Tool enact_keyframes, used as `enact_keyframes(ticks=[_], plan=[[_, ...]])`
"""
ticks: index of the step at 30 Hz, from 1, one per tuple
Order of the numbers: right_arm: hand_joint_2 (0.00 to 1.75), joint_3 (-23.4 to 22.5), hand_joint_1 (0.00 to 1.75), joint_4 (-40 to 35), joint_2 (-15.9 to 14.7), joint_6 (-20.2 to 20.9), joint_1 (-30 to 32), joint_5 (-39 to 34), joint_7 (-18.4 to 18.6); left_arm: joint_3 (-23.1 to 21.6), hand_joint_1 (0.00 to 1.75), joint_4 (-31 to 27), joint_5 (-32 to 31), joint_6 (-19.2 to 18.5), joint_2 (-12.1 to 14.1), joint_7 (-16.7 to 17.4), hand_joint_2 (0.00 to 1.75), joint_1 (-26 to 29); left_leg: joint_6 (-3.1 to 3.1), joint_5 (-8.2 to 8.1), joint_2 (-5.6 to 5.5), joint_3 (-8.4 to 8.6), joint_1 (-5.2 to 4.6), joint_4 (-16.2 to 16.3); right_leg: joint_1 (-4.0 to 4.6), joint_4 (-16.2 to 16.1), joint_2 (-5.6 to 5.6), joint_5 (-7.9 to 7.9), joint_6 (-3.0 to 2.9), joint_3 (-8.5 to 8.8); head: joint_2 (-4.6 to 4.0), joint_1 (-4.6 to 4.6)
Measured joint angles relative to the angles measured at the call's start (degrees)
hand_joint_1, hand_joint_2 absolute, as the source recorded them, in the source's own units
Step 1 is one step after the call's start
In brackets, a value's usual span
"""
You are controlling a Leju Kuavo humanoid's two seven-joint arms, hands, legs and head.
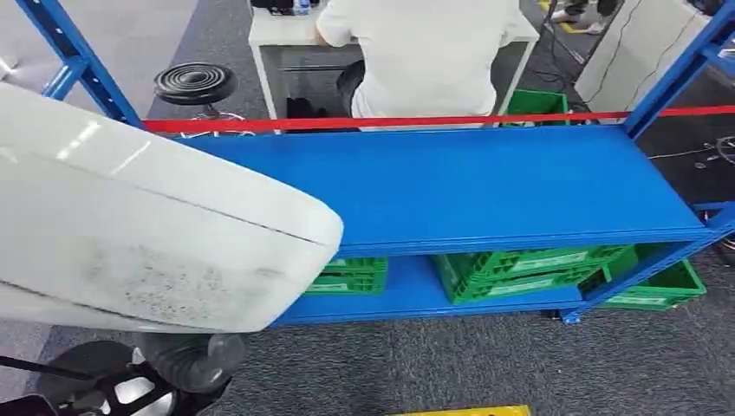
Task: Take the parts from the cabinet and place them on the table.
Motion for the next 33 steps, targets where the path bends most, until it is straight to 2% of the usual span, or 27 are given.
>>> enact_keyframes(ticks=[1,3,4,5,6,7,8,9,10,11,13,14,15,16,17,18,19,20,21,23,24,25,26,29,30,31,33], plan=[[0.0,0.0,0.0,0.0,0.1,0.3,0.0,-0.1,-0.1,-0.5,1.75,0.2,-0.4,0.3,0.0,0.0,1.75,-0.3,0.39,0.53,0.06,-0.66,0.01,0.0,-0.06,3.3,0.01,-3.73,0.29,-0.89,0.0,-0.02],[0.0,0.0,0.0,0.0,0.2,0.6,0.0,-0.1,-0.2,-1.6,1.75,0.6,-1.0,0.7,0.1,0.0,1.75,-0.3,0.43,1.77,0.08,-2.26,-0.01,0.1,-0.15,13.0,0.0,-9.95,0.77,-3.27,0.0,-0.02],[0.0,0.0,0.0,0.0,0.3,0.8,0.0,-0.2,-0.1,-2.1,1.75,0.8,-1.2,0.7,0.1,0.0,1.75,-0.4,0.4,2.37,0.13,-3.07,-0.01,0.1,-0.14,16.2,0.0,-10.99,0.91,-3.57,0.0,0.11],[0.0,0.0,0.0,0.0,0.3,0.9,0.0,-0.2,0.4,-2.7,1.75,1.0,-1.2,0.7,0.3,0.2,1.75,-0.6,0.32,3.02,0.15,-3.93,0.0,0.1,-0.18,17.2,0.0,-10.28,0.97,-2.87,0.0,0.13],[0.0,0.0,0.0,0.0,0.3,0.8,0.0,-0.3,1.2,-3.2,1.75,1.2,-1.1,0.4,0.4,0.5,1.75,-0.7,0.19,3.61,0.15,-4.71,0.01,0.2,-0.22,16.0,0.0,-8.46,0.97,-1.15,0.0,0.17],[0.0,0.0,0.0,0.0,0.3,0.5,0.0,-0.4,2.2,-3.8,1.75,1.4,-0.5,-0.3,0.6,0.9,1.75,-1.1,0.02,4.18,0.14,-5.46,0.07,0.2,-0.28,12.8,0.0,-6.35,0.93,1.76,0.0,0.13],[0.0,0.0,0.0,0.0,0.3,0.3,-0.1,-0.4,2.9,-4.3,1.75,1.6,-0.1,-1.0,0.7,1.7,1.75,-1.6,-0.27,4.75,0.12,-6.1,0.14,0.2,-0.33,7.8,0.0,-5.17,0.95,5.68,0.0,0.13],[0.0,0.1,0.0,0.0,0.3,0.3,-0.3,-0.4,3.4,-4.9,1.75,1.8,0.7,-2.0,0.9,2.7,1.75,-2.4,-0.67,5.29,0.06,-6.34,0.08,0.4,-0.46,2.2,0.08,-6.46,1.08,9.84,0.0,0.15],[0.0,0.1,0.0,0.0,0.2,0.3,-0.4,-0.4,3.7,-5.4,1.75,2.1,1.4,-3.0,1.1,3.7,1.75,-3.2,-0.97,5.65,0.0,-6.59,-0.18,0.4,-0.22,-2.4,0.26,-8.03,0.93,12.71,0.0,0.26],[0.0,0.1,0.0,0.0,0.2,0.3,-0.4,-0.4,3.9,-5.8,1.75,2.6,1.8,-3.6,1.2,4.5,1.75,-3.8,-1.3,6.28,0.07,-6.39,-0.22,0.2,-0.12,-1.8,0.44,-7.77,0.16,11.83,0.0,0.0],[0.0,0.1,0.0,0.0,0.2,0.3,-0.4,-0.5,4.2,-6.5,1.75,3.9,2.8,-4.7,1.3,6.5,1.75,-4.9,-1.93,7.17,0.09,-6.52,-0.03,0.0,0.16,-1.5,0.44,-7.38,-0.58,11.16,0.02,0.09],[0.0,0.2,0.0,0.0,0.2,0.3,-0.2,-0.5,4.3,-6.8,1.75,4.9,3.2,-5.0,1.4,7.4,1.75,-5.2,-2.28,7.49,0.06,-6.82,-0.03,0.0,0.01,-1.8,0.25,-6.66,-1.46,10.65,0.02,0.09],[0.0,0.3,0.0,0.0,0.2,0.4,-0.3,-0.6,4.2,-7.0,1.75,5.8,3.4,-5.2,1.4,7.6,1.75,-5.5,-2.56,5.21,0.1,-7.43,0.1,0.7,-0.12,-1.8,0.03,-5.94,-2.04,9.91,0.02,0.06],[0.0,0.4,0.0,0.0,0.2,0.5,-0.3,-0.7,4.1,-7.2,1.75,6.5,3.6,-5.3,1.5,7.9,1.75,-5.8,-2.75,1.43,0.1,-8.39,0.1,3.2,-0.12,-1.8,-0.05,-5.19,-2.57,9.3,0.0,-0.26],[0.0,0.5,0.0,0.0,0.2,0.5,-0.3,-0.7,3.8,-7.3,1.75,7.2,3.8,-5.3,1.5,8.0,1.75,-6.1,-2.91,-2.14,0.1,-9.55,0.1,7.1,-0.1,-1.7,-0.05,-4.41,-2.73,8.37,0.0,-0.39],[0.0,0.5,0.0,0.0,0.2,0.5,-0.3,-0.8,3.7,-7.3,1.75,7.9,4.0,-5.5,1.5,8.2,1.75,-6.2,-3.02,-4.86,0.1,-10.67,0.09,11.5,-0.02,-1.7,-0.04,-3.68,-2.81,7.36,0.0,-0.42],[0.0,0.6,0.0,0.0,0.2,0.6,-0.3,-0.8,3.4,-7.3,1.75,8.5,4.2,-5.5,1.5,8.6,1.75,-6.3,-3.06,-6.26,0.1,-11.49,0.08,15.6,0.04,-1.7,-0.04,-2.93,-2.8,6.34,0.0,-0.42],[0.0,0.7,0.0,0.0,0.2,0.8,-0.2,-0.8,3.2,-7.4,1.75,9.2,4.4,-5.5,1.5,8.9,1.75,-6.3,-3.02,-5.64,0.1,-11.39,0.06,17.7,0.1,-1.6,-0.05,-2.23,-2.69,5.36,0.02,-0.44],[0.0,0.9,0.0,0.0,0.2,0.9,-0.2,-0.9,3.2,-7.5,1.75,9.8,4.5,-5.5,1.5,9.0,1.75,-6.3,-2.92,-3.67,0.1,-10.17,0.05,17.4,0.12,-1.6,-0.06,-1.54,-2.57,4.43,0.0,-0.42],[0.0,1.0,0.0,0.0,0.4,0.9,-0.1,-1.0,3.2,-7.6,1.75,10.7,4.5,-5.5,1.4,9.2,1.75,-6.3,-2.55,0.12,0.1,-5.17,0.05,11.6,0.12,-1.5,-0.08,-0.26,-2.35,2.78,0.0,-0.44],[0.0,1.1,0.0,0.0,0.5,0.9,-0.2,-1.0,3.1,-7.6,1.75,11.1,4.5,-5.4,1.4,9.4,1.75,-6.5,-2.33,-0.06,0.1,-1.64,0.05,7.2,0.11,-1.4,-0.06,0.31,-2.14,2.27,0.02,-0.46],[0.0,1.1,0.0,0.0,0.6,0.9,-0.1,-1.0,3.1,-7.7,1.75,11.5,4.5,-5.4,1.3,9.5,1.75,-6.8,-2.17,-1.5,0.09,2.58,-0.05,2.3,0.51,-1.1,-0.02,0.66,-1.79,1.78,0.0,-0.48],[0.0,1.1,0.0,0.0,0.6,0.9,-0.1,-1.1,3.1,-7.7,1.75,11.8,4.5,-5.4,1.3,9.5,1.75,-7.1,-1.81,-2.97,0.07,3.53,-0.05,-0.5,0.51,-0.9,-0.05,1.26,-1.44,1.44,0.0,-0.35],[0.0,1.2,0.0,0.0,0.6,0.9,0.1,-1.3,3.0,-7.7,1.75,12.7,4.5,-5.4,1.3,9.5,1.75,-6.9,-0.58,-1.9,0.08,2.01,-0.19,-0.3,0.29,-1.4,-0.03,3.15,-0.39,0.92,0.0,-0.42],[0.0,1.2,0.0,0.1,0.6,0.9,0.3,-1.4,2.8,-7.7,1.75,13.1,4.5,-5.4,1.2,9.5,1.75,-6.8,-0.17,-1.23,0.23,1.58,0.02,-0.3,0.11,-1.0,0.01,1.8,-0.15,0.54,0.0,-0.33],[0.0,1.2,0.0,0.1,0.7,0.9,0.4,-1.4,2.8,-7.7,1.75,13.3,4.5,-5.4,1.2,9.5,1.75,-6.7,0.24,-0.59,0.23,0.92,0.02,-0.3,0.08,1.1,-0.05,-1.57,0.17,-0.24,0.0,-0.09],[0.0,1.4,0.0,0.1,0.8,1.0,0.5,-1.4,2.7,-7.8,1.75,13.5,4.5,-5.4,1.2,9.5,1.75,-6.6,0.53,0.81,0.24,-0.66,-0.06,-0.2,-0.03,9.7,-0.04,-8.54,0.71,-2.26,0.0,0.06]])
